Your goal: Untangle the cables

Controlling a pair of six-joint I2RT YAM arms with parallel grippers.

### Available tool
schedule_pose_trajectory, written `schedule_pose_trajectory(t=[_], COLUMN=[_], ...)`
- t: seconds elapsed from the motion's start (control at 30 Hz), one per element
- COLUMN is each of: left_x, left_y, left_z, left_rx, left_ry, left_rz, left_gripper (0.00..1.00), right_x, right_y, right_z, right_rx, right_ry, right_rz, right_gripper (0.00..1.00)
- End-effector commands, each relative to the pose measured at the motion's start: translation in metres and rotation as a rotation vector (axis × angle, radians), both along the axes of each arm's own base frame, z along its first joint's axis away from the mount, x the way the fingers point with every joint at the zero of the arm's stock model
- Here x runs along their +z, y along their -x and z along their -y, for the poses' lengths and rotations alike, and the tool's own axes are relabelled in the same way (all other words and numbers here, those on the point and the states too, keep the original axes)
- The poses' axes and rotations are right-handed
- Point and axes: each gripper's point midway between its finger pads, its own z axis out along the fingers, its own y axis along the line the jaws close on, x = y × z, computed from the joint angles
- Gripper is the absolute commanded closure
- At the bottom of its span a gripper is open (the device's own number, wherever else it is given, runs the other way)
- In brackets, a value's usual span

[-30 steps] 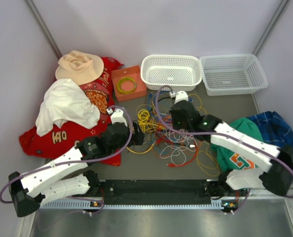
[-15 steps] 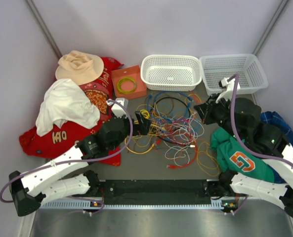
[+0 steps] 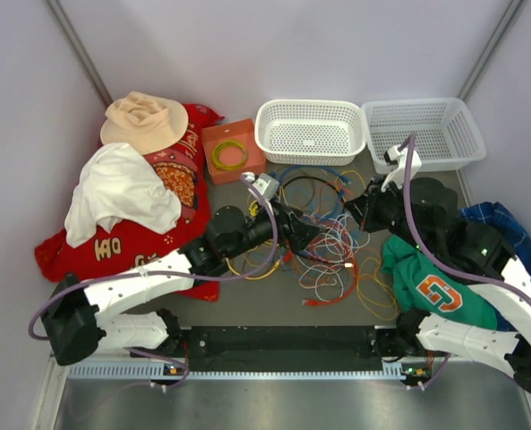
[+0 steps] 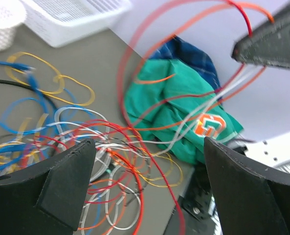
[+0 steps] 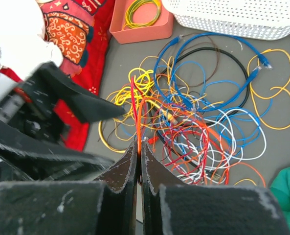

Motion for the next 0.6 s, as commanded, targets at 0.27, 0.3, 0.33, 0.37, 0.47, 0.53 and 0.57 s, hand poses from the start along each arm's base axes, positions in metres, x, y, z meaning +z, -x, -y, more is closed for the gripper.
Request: schedule_pose_trajectory(t=[0.27,0.3,0.33,0.37,0.47,0.53,0.57], left_x=[0.023,0.022,0.02,0.017,0.026,0.035,0.043], left_y=[-0.006,-0.01,-0.012,-0.013,-0.005,0.011,0.016], left_z=[0.02,0.023,0.024,0.025,0.028,0.033,0.033], left_rx=[0.0,0.013,0.019,0.016,-0.028,-0.108,-0.122], left_ry=[0.099,0.089,0.082,0.073,0.11,0.144,0.166], left_rz=[0.074,0.07,0.065,0.059,0.058,0.064,0.079], left_gripper=[0.07,0.07,0.08,0.09,0.09,0.09,0.09], right_x=[0.012,0.014,0.015,0.015,0.017,0.016,0.016], right_y=[0.002,0.003,0.004,0.004,0.005,0.005,0.004], right_z=[-0.012,-0.01,-0.01,-0.008,-0.003,-0.001,-0.001], right_rx=[0.027,0.03,0.028,0.024,0.007,0.001,0.001], right_ry=[-0.084,-0.089,-0.09,-0.091,-0.09,-0.086,-0.082], right_rz=[-0.005,0.0,0.002,0.0,0.012,0.012,0.014], right_gripper=[1.0,1.0,1.0,1.0,1.0,1.0,1.0])
